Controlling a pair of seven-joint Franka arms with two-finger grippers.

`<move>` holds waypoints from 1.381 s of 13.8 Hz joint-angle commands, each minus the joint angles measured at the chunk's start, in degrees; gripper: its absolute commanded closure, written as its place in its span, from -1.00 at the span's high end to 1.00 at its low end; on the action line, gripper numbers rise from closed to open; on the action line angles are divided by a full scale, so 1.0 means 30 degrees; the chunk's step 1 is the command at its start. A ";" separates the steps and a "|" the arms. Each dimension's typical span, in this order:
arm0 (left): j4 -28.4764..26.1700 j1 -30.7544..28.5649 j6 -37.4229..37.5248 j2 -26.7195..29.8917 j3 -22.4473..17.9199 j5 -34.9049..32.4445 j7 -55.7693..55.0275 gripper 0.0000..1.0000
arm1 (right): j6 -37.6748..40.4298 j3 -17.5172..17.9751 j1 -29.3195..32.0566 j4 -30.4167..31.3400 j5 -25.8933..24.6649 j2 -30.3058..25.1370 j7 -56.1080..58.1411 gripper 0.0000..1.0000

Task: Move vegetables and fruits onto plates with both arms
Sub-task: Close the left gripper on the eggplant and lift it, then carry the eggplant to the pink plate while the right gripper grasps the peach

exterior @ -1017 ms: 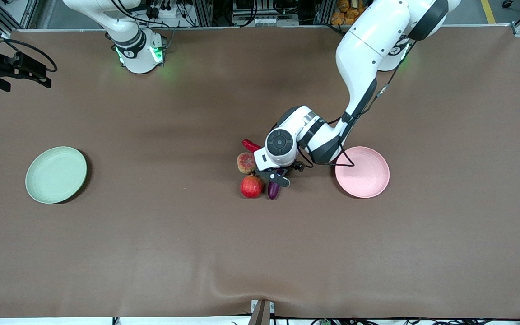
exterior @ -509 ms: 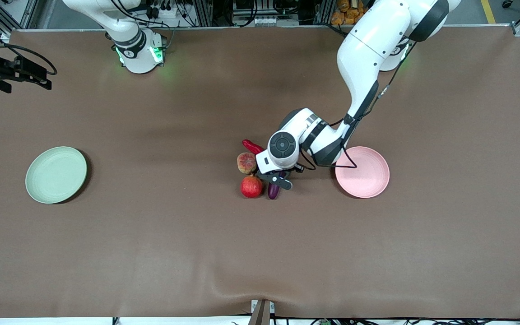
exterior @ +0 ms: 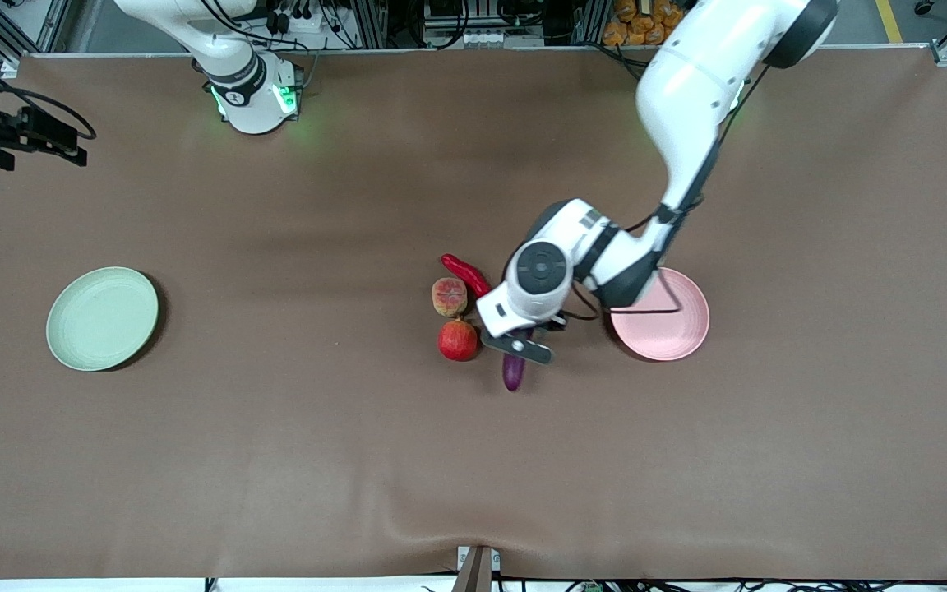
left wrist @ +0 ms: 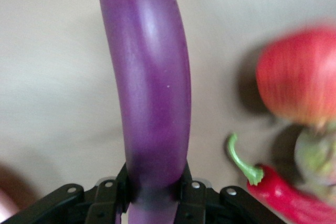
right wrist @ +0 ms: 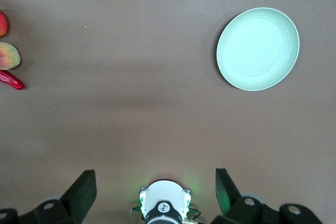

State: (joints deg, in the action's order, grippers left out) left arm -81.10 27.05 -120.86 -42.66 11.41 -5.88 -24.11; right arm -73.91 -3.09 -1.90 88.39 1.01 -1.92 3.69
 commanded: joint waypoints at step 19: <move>-0.8915 -0.7023 0.0526 0.5078 0.0093 -0.1110 0.0861 -1.00 | -1.2441 0.0270 -0.9558 -0.0811 0.4850 1.1007 -1.5841 1.00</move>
State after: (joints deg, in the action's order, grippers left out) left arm -106.43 7.02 -121.95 -29.35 11.31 -6.84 -22.00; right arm -107.23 -1.58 -27.79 87.34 14.60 27.98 -39.28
